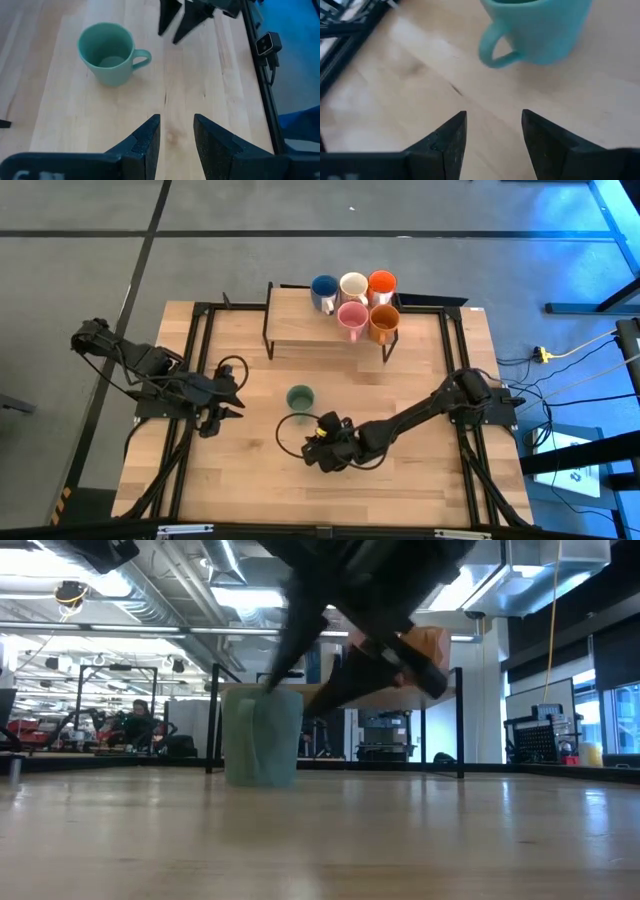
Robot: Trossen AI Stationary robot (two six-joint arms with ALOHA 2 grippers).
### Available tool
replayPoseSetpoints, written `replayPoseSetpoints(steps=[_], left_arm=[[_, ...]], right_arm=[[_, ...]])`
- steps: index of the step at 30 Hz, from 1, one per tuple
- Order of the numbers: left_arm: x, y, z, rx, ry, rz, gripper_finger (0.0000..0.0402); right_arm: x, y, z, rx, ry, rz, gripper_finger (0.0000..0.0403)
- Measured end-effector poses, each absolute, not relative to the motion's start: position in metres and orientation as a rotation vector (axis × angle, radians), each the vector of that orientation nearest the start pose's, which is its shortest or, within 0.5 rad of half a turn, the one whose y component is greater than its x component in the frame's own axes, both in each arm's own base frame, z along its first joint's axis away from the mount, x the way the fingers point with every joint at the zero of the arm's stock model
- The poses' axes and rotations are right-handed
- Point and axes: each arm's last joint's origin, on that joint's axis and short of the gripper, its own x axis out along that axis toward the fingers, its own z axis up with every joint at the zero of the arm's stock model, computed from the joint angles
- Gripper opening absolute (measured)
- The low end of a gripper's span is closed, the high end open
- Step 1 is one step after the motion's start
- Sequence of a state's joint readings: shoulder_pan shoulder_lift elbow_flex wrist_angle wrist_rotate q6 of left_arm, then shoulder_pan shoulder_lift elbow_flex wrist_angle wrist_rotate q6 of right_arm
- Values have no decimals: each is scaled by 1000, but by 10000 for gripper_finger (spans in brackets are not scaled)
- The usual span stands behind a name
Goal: Place coffee mugs
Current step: Put the green mug on the shelf
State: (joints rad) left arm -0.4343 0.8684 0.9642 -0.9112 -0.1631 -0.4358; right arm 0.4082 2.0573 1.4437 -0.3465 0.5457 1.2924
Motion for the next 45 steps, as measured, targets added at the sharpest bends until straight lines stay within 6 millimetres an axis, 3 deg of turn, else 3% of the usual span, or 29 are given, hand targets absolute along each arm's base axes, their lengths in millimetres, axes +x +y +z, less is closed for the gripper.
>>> replayPoseSetpoints(steps=[10,26,35,45], left_arm=[[141,-60,318,-168,822,-80,112],[140,-59,317,-158,837,-70,112],[140,-59,317,-148,828,-50,112],[140,-59,317,-140,828,-54,112]], right_arm=[[419,148,167,733,505,-637,179],[433,148,142,691,399,-667,179],[426,143,133,546,358,-814,179],[426,138,134,381,357,-852,179]])
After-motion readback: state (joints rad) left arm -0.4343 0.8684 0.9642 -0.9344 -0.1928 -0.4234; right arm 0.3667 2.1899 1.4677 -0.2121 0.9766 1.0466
